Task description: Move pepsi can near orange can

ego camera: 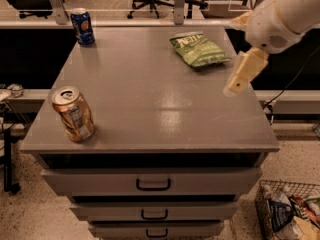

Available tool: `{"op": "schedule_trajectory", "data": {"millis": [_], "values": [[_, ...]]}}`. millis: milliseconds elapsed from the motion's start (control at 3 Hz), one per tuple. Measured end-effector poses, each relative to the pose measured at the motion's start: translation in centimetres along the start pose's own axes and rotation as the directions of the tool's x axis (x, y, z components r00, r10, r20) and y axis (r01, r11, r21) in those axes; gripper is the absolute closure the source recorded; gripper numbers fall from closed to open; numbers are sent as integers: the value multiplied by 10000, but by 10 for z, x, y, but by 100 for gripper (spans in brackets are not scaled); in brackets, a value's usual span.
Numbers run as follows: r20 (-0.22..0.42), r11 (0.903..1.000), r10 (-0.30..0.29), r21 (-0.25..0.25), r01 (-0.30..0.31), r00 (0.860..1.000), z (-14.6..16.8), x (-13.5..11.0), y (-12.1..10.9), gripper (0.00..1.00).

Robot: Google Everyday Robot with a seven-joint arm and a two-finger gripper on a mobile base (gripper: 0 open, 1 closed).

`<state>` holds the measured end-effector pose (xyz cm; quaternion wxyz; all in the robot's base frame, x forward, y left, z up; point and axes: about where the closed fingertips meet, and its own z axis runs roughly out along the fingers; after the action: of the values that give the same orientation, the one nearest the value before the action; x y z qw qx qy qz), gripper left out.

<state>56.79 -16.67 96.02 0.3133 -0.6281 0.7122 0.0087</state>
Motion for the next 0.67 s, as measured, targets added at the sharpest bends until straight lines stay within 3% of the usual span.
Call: {"op": "schedule_trajectory", "data": {"millis": [333, 667], "values": [[794, 9994, 96, 335, -123, 9968, 28, -27, -33, 0], [794, 9994, 96, 334, -123, 9968, 28, -27, -33, 0]]}}
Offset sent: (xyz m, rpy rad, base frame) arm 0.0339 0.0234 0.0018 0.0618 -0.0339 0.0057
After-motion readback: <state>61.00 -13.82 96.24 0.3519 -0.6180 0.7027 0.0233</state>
